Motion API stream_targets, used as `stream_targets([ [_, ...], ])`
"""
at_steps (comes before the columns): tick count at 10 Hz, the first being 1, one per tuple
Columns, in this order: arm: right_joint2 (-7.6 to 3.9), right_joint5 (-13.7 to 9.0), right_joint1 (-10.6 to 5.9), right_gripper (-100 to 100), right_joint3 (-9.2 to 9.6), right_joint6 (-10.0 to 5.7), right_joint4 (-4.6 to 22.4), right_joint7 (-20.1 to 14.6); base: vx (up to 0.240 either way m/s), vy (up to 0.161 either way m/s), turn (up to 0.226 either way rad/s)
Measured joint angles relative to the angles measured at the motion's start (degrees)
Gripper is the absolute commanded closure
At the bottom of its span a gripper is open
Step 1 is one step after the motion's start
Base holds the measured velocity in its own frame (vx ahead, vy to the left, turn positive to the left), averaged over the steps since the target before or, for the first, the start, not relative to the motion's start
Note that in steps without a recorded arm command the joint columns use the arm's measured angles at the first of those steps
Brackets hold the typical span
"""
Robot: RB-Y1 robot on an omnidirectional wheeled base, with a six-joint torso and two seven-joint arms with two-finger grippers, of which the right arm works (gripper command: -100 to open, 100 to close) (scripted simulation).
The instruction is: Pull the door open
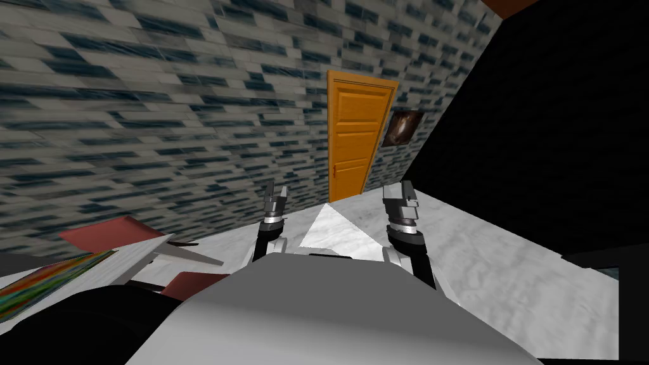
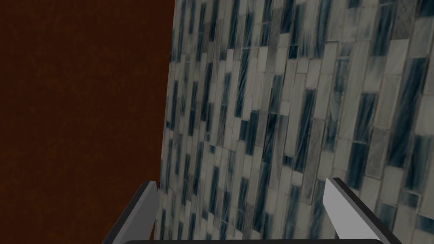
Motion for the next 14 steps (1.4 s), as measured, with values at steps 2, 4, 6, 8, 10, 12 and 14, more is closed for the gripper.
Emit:
stream_targets([
  [2, -0.51, -1.8, -0.7, -100, 0.36, -0.44, 2.2, -1.6, 0.139, -0.036, 0.149],
  [4, -0.9, -3.7, -1.03, -100, 0.88, -1.29, 4.5, -3.2, 0.139, -0.044, 0.16],
  [6, -1.35, -5.6, -1.47, -100, 1.34, -2.0, 6.7, -4.9, 0.142, -0.042, 0.14],
  [8, -1.84, -7.8, -2.09, -100, 1.65, -2.64, 9.1, -6.9, 0.107, -0.027, 0.131],
  [10, -2.4, -9.9, -3.3, -100, 1.69, -3.02, 11.8, -8.7, 0.117, -0.049, 0.196],
  [12, -2.82, -11.9, -3.63, -100, 2.08, -3.67, 13.9, -10.6, 0.093, -0.061, 0.107],
  [14, -2.96, -13.5, -4.07, -100, 2.62, -4.1, 15.8, -12.0, 0.083, -0.049, 0.122],
])
